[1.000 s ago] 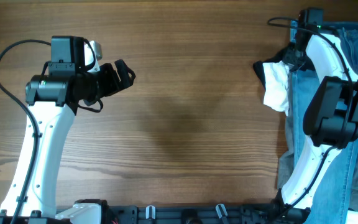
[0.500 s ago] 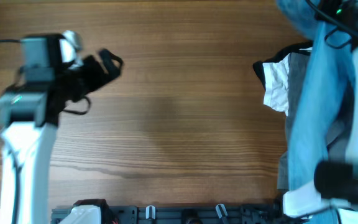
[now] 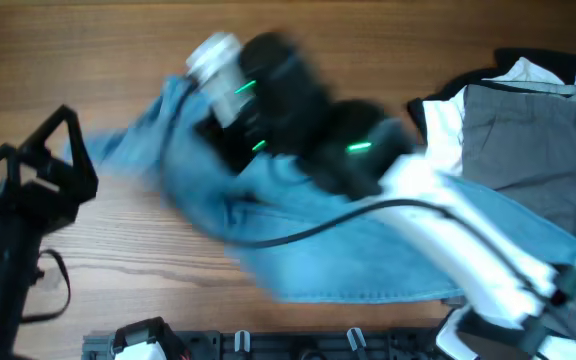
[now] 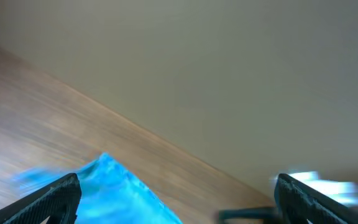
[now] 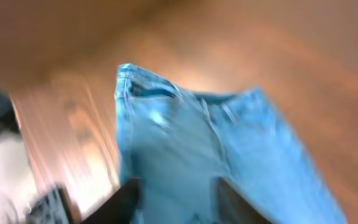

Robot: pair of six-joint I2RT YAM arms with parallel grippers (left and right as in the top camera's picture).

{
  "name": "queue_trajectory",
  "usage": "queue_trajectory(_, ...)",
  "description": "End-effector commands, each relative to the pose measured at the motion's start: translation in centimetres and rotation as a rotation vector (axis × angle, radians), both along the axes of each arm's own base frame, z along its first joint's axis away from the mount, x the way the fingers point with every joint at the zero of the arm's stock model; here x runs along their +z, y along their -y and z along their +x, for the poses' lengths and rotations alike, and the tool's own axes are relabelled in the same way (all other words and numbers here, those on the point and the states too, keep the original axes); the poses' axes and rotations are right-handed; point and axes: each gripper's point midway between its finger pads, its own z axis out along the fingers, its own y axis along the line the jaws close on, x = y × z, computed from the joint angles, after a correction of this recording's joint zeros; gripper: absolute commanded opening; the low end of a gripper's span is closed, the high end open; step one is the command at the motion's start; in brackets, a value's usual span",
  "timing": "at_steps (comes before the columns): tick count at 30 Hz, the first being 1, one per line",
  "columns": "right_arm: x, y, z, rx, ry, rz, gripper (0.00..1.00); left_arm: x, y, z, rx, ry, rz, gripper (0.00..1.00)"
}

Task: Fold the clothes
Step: 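Lift and drag the jeans leftward across the table with the right gripper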

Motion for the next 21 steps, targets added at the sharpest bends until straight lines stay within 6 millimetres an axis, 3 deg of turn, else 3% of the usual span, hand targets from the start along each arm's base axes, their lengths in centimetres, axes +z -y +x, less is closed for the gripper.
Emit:
queue_trajectory(1, 0.2, 1.3, 1.6, -0.149, 0.09, -0.064, 0.71, -0.2, -1.1, -0.4, 0.054, -0.011, 0.058, 1.0)
queue_trajectory(5, 2.6, 5.0, 3.8, -0.307, 0.136, -0.043, 0.76, -1.1, -1.2, 0.6, 0.036, -0.055, 0.064, 1.0)
queue_trajectory(9, 6.5, 9.9, 4.7, -0.444, 0.145, 0.054, 0.77, -3.7, 0.2, 3.7, -0.112, -0.166, 0.066, 0.95)
queue_trajectory(10, 8.1, 12.3, 5.0, -0.512, 0.142, 0.106, 0.77, -6.0, 0.2, 5.4, -0.146, -0.258, 0.06, 0.82)
queue_trajectory(11, 9.0, 13.8, 5.1, -0.549, 0.143, 0.133, 0.78, -7.5, 0.2, 6.4, -0.17, -0.319, 0.061, 0.77)
queue_trajectory(15, 11.3, 18.1, 5.1, -0.645, 0.145, 0.206, 0.79, -13.7, 1.1, 10.6, -0.274, -0.549, 0.048, 0.67)
queue_trajectory(19, 11.4, 20.6, 5.1, -0.701, 0.125, 0.21, 0.81, -21.8, 3.0, 15.6, -0.382, -0.779, 0.019, 0.62)
queue_trajectory(20, 11.1, 21.0, 5.2, -0.712, 0.115, 0.198, 0.81, -23.8, 3.5, 16.6, -0.406, -0.828, 0.018, 0.59)
queue_trajectory(21, 10.7, 21.3, 5.2, -0.722, 0.104, 0.186, 0.81, -25.9, 4.0, 17.6, -0.434, -0.871, 0.024, 0.46)
